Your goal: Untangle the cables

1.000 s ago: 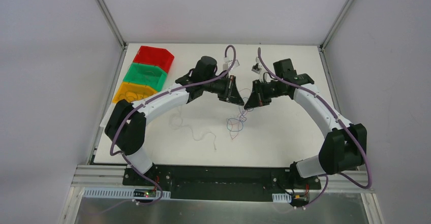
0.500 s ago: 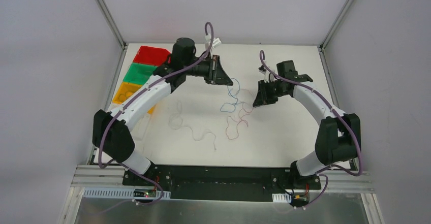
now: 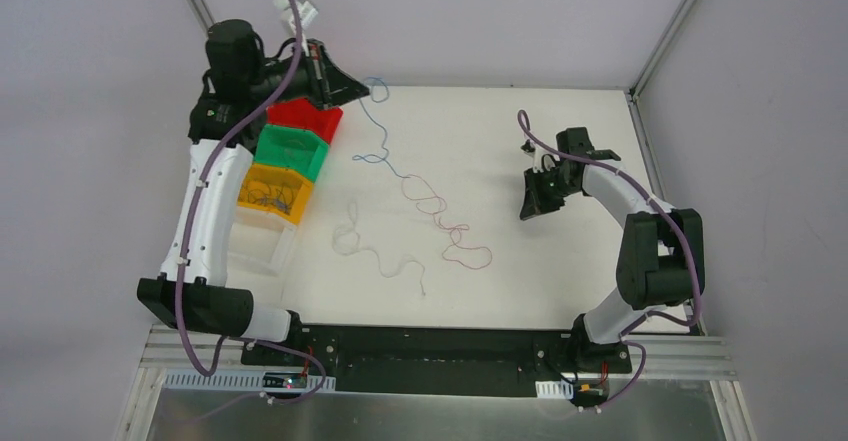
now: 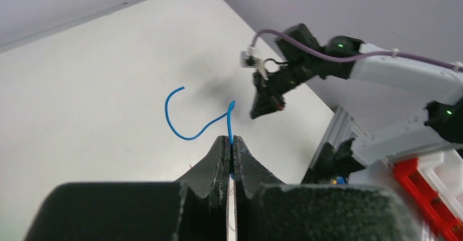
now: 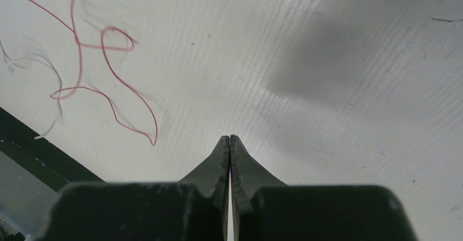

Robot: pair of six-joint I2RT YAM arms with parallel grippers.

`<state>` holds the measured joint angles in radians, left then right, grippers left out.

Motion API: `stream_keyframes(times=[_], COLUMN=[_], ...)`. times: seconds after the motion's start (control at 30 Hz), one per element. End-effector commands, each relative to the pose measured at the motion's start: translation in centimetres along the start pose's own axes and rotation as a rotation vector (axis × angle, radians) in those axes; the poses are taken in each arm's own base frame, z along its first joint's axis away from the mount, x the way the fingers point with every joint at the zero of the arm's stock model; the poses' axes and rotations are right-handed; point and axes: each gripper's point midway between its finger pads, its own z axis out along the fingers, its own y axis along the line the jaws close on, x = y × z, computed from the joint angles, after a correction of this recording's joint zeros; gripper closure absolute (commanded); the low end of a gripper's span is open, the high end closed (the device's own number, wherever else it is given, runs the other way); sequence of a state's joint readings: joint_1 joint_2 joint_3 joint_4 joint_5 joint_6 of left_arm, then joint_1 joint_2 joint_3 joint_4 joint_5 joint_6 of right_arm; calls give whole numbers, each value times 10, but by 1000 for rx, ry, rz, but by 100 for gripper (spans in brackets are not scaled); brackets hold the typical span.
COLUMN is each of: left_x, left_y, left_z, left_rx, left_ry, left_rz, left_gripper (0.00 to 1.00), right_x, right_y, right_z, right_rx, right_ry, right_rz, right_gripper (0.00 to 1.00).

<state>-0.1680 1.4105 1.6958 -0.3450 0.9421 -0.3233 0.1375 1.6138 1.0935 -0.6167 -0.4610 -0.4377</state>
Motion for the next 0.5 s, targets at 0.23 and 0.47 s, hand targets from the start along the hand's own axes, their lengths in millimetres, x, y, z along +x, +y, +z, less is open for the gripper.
stream_keyframes(times=[0.23,0.47], left_x=[29,19], left_y=[33,25], left_z=[-49,-53], left_rx=[-131,-138], left_ry=[60,26], left_rz=[-77,-67], left_gripper=[100,100], right_x=[-36,-70], right_y=[79,147], right_z=[-28,4], right_rx=[-254,-324], right_ry=[-164,-251], right_rz=[-164,-397], right_gripper=[49,38])
